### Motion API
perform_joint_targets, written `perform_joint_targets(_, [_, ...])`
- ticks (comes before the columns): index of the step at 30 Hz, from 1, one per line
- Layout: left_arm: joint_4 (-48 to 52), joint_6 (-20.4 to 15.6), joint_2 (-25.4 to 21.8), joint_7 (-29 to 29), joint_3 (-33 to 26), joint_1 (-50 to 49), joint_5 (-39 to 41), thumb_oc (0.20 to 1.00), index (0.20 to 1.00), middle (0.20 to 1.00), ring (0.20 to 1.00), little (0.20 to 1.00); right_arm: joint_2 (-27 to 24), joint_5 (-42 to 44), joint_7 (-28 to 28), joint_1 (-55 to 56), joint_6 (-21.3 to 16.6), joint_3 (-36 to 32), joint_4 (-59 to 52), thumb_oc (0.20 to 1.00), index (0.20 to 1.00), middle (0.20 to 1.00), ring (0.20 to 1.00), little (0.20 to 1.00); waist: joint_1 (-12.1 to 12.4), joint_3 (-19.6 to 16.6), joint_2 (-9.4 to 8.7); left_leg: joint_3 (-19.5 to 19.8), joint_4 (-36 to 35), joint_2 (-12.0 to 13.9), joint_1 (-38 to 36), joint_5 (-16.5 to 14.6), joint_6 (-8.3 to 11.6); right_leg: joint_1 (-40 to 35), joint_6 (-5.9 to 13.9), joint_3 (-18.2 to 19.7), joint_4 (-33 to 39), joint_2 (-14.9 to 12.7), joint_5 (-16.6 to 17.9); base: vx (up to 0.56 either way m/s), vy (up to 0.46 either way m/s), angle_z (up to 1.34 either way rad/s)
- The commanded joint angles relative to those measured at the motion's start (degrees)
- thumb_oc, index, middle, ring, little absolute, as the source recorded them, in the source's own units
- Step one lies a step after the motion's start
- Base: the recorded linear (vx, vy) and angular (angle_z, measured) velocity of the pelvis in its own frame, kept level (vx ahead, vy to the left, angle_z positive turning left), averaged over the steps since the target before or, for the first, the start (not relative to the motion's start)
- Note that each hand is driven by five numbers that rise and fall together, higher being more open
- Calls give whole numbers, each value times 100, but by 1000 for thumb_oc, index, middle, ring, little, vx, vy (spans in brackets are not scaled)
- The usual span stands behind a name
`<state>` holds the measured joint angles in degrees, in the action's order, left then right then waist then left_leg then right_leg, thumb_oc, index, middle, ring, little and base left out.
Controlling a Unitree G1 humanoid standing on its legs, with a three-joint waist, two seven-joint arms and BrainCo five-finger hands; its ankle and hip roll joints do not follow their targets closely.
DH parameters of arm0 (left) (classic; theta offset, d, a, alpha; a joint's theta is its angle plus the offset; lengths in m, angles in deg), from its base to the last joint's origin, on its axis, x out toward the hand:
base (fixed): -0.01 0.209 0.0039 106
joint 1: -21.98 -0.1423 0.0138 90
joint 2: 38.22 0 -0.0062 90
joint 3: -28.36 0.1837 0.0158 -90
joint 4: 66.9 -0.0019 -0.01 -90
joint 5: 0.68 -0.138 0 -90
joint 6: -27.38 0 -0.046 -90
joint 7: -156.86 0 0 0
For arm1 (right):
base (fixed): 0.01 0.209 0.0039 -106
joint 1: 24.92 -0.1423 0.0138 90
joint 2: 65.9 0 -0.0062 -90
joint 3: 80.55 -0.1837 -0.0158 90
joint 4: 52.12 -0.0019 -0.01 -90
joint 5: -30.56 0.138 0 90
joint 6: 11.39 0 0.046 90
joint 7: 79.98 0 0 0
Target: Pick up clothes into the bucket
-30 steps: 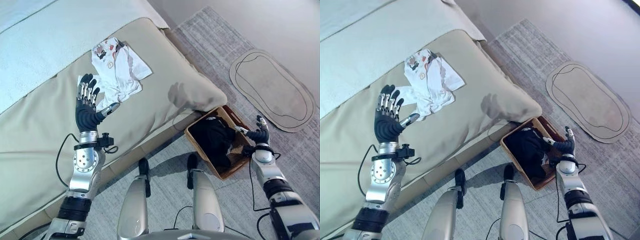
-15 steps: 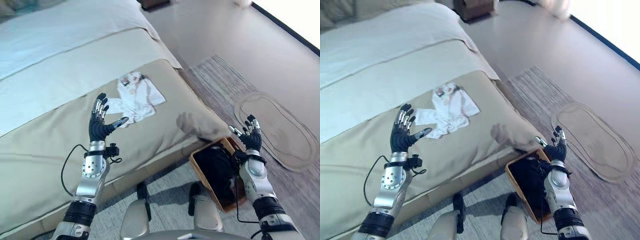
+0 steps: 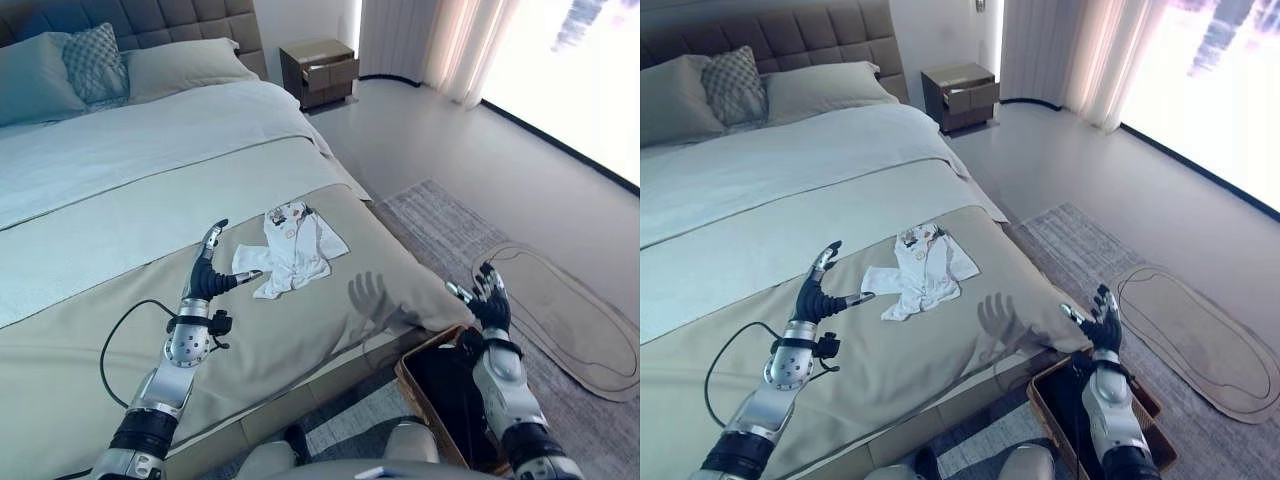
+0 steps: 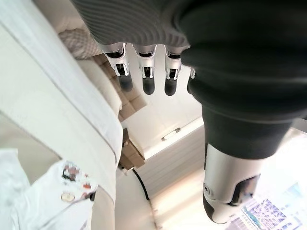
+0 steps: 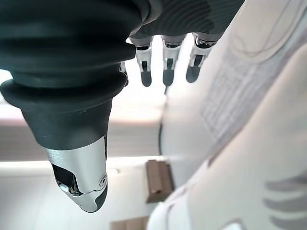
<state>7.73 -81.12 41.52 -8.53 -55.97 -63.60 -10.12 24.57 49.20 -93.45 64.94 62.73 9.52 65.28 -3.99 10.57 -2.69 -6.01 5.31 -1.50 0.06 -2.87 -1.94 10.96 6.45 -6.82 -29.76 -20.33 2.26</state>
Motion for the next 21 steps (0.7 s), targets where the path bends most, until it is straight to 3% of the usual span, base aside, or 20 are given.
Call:
perform_joint_targets(1, [381, -142, -266, 17, -92, 139, -341, 1000, 1000, 1000, 1000, 1000, -7, 35, 125, -317, -263, -220, -197, 1000, 1000, 1000, 1000, 1000, -242, 66, -78, -70, -50, -98, -232, -300, -132, 189, 364, 287, 1009, 402, 368, 115, -32, -13])
perform_joint_targets(2, [376, -144, -263, 20, -90, 143, -343, 1000, 1000, 1000, 1000, 1000, -10, 39, 127, -318, -265, -220, -194, 1000, 1000, 1000, 1000, 1000, -246, 66, -61, -63, -50, -79, -237, -313, -125, 171, 360, 270, 1028, 420, 367, 114, -64, -9])
perform_joint_targets(4, [245, -106, -257, 58, -10, 332, -466, 1000, 1000, 1000, 1000, 1000, -38, 102, 146, -306, -299, -197, -143, 1000, 1000, 1000, 1000, 1000, -447, 124, -165, 111, -56, -128, -324, -408, -67, 439, 448, 712, 1857, 799, 491, 141, -68, 13])
perform_joint_targets(9, [107, -77, -276, 170, 137, 569, -688, 1000, 1000, 1000, 1000, 1000, -38, 265, 179, -197, -349, -248, -222, 1000, 1000, 1000, 1000, 1000, -523, 102, -340, 192, 122, -109, -291, -606, 16, 262, 522, 785, 2472, 873, 690, 121, -111, 45])
perform_joint_targets(17, [-310, 113, -247, 515, 319, 1120, -820, 1000, 1000, 1000, 1000, 1000, -162, 355, 156, -224, -419, -251, -370, 1000, 1000, 1000, 1000, 1000, -591, 212, -326, 195, 587, 271, 208, -677, 216, 368, 443, 651, 2440, 1065, 587, 47, -141, 7])
perform_joint_targets(21, [-805, 364, -458, 999, 608, 2019, -1235, 1000, 1000, 1000, 1000, 1000, -291, 421, 47, -482, -544, -134, -539, 1000, 1000, 1000, 1000, 1000, -701, 613, -322, 239, 861, 401, 749, -638, 333, 805, 387, 599, 2285, 1105, 566, -88, -61, 14])
